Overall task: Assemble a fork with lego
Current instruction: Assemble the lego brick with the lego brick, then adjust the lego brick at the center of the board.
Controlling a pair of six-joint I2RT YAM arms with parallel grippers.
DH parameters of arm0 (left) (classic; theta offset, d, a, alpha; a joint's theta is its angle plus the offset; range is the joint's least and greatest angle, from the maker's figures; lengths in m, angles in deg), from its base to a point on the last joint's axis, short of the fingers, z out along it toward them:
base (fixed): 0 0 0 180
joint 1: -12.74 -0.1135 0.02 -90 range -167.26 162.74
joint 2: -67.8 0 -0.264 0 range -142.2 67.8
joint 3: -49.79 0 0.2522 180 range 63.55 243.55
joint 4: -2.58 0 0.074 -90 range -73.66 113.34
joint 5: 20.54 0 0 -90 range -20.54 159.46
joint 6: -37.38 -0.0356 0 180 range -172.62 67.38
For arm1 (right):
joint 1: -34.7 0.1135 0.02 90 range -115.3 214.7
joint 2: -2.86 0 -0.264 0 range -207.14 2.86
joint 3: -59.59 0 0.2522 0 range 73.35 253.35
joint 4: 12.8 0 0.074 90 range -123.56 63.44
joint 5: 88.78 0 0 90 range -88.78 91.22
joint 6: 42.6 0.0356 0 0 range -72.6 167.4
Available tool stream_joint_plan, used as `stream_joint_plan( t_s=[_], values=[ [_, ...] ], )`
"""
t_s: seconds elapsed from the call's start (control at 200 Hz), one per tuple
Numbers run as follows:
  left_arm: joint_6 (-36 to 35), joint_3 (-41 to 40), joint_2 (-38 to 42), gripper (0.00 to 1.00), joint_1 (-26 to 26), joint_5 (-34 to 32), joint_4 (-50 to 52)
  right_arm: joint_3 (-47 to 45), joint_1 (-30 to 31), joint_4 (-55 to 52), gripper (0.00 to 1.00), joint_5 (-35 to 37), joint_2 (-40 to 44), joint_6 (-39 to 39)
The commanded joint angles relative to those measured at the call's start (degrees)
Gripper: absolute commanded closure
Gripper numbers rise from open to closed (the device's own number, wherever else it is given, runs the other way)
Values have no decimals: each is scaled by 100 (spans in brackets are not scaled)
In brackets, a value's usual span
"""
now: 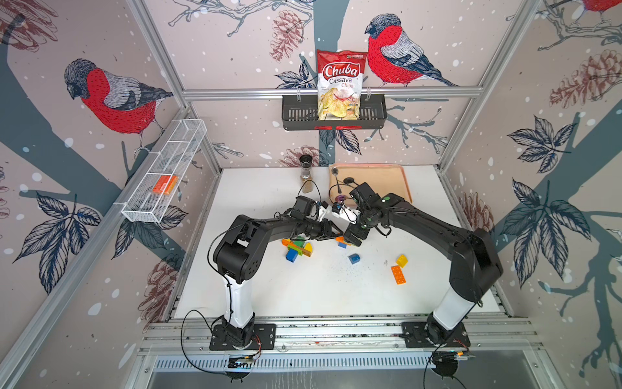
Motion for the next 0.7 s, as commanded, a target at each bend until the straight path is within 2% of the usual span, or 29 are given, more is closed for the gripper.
stream_joint_plan(
  t_s=[0.0,0.085,0.235,0.395,0.465,0.62,0.695],
  values=[
    [-224,-63,65,50,-18,-119,208,-7,-104,92,0,254,167,1235],
    [-248,-179,137,49,-58,-171,195,138,-200,-188,0,234,211,1691],
    [-252,-404,417,43,-218,-277,63,-256,-106,161,0,1150,904,2256],
    [-331,-747,770,34,-305,-383,-119,-578,-111,453,0,2236,1597,3360],
    [-380,-833,913,29,-305,-412,-173,-629,-245,466,0,1865,1870,3714],
    [-537,-1064,1302,17,-322,-637,-181,-1261,-543,774,0,1733,2660,4507],
    [-625,-1188,1483,12,-364,-687,-197,-1584,-558,725,0,1922,2972,4885]
  ],
)
